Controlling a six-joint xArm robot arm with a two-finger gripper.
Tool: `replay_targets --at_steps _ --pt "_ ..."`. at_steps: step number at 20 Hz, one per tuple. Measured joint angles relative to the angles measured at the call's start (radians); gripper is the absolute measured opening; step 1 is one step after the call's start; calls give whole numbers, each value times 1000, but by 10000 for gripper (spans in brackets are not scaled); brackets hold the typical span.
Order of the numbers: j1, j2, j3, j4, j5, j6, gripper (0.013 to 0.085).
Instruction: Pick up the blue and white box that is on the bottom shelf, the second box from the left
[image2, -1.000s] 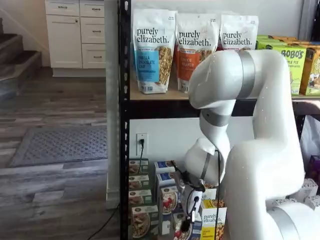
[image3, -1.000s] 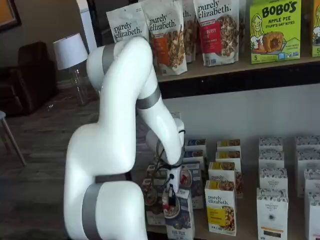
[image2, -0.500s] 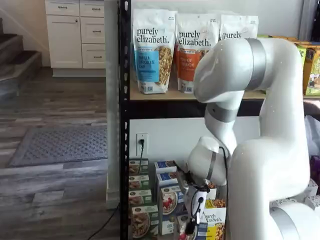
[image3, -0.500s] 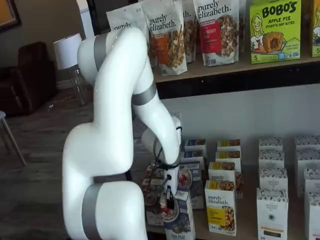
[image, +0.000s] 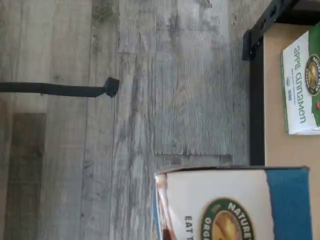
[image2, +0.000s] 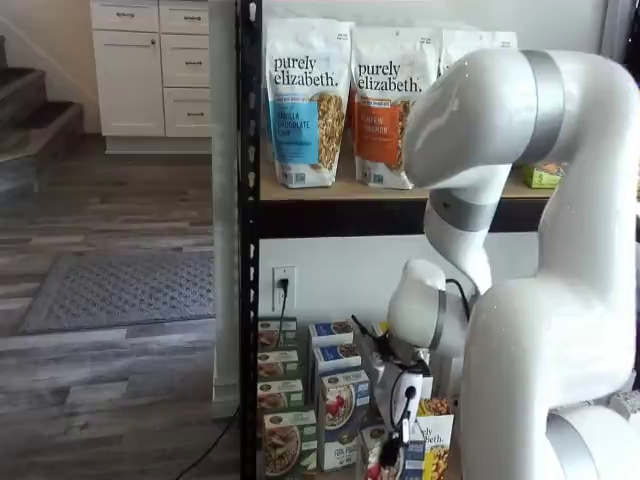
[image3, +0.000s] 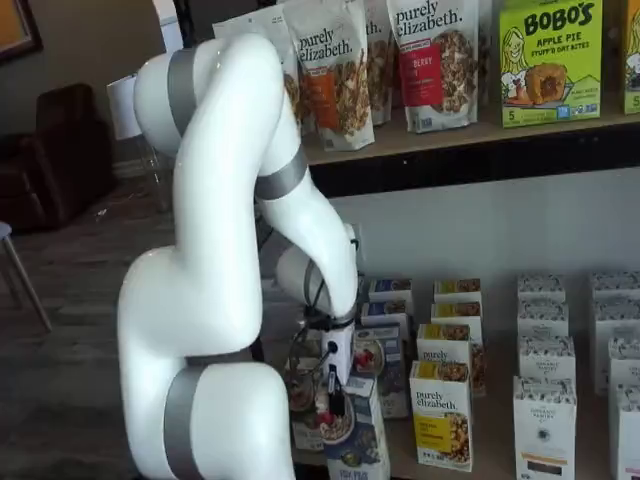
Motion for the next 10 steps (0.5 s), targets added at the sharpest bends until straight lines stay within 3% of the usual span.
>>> replay_targets --at_steps 7,10 --pt "-19 -107 44 -125 57 106 490" --pt "-21 -152 56 -154 85 135 490"
